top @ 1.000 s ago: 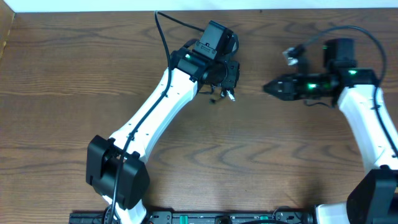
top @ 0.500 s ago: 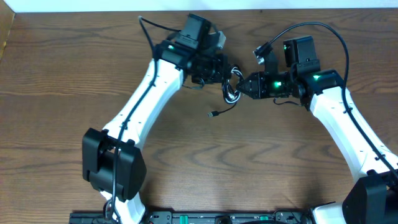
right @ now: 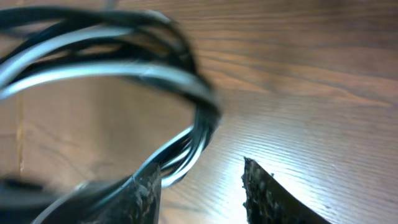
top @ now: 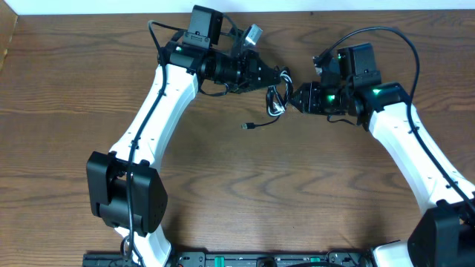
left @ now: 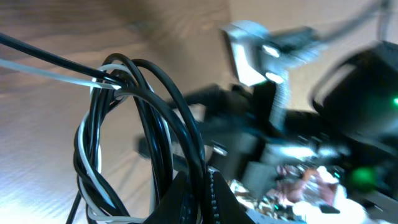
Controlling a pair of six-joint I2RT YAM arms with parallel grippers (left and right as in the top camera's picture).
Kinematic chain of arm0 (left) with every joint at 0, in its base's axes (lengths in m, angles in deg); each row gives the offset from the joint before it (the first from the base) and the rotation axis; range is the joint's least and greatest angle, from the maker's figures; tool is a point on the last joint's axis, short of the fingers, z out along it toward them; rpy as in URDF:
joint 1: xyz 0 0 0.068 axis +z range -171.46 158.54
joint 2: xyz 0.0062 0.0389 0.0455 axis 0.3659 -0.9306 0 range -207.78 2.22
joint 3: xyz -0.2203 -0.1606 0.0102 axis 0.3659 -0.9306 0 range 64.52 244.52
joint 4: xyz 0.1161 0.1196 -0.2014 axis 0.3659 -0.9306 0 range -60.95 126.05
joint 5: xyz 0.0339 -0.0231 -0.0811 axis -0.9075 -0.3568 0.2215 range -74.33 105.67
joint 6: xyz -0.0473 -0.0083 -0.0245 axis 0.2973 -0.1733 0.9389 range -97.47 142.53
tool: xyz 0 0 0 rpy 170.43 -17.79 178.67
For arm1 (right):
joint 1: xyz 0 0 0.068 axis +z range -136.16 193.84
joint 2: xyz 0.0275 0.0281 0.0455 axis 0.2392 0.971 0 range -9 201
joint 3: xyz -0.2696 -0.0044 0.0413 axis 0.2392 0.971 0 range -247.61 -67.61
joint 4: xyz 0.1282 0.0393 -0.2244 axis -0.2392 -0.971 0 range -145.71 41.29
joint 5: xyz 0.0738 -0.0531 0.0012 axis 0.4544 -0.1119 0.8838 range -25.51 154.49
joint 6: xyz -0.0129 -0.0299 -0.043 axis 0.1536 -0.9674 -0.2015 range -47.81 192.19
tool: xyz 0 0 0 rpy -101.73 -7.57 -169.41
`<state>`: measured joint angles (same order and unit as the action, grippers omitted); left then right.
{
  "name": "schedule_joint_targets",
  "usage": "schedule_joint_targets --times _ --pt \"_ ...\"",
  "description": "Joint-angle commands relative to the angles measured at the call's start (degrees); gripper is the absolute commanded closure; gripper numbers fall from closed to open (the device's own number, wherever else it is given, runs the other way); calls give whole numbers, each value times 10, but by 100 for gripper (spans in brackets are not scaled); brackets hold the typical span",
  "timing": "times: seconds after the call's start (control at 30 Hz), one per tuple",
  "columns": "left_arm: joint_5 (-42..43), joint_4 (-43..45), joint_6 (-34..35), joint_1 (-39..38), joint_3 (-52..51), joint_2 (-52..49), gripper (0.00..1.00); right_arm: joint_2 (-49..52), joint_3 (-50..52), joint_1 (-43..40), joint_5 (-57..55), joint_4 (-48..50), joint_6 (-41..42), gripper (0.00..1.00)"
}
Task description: Untangle cables
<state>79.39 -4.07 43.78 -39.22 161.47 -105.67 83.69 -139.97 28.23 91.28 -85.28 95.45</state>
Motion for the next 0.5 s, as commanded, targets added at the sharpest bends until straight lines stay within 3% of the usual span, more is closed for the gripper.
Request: schedule_joint_targets --times 0.0,0.2,0.3,0.37,0.47 --pt "69 3 5 -2 0 0 93 25 2 3 -43 1 64 57" --pt "79 3 5 -2 0 0 93 76 2 3 -17 49 85 46" --pt "79 3 5 -2 0 0 93 101 2 3 -13 73 107 49" --pt "79 3 5 -2 0 0 93 115 2 1 -13 84 113 59" --pt "78 4 5 2 0 0 93 123 2 -8 -13 82 112 96"
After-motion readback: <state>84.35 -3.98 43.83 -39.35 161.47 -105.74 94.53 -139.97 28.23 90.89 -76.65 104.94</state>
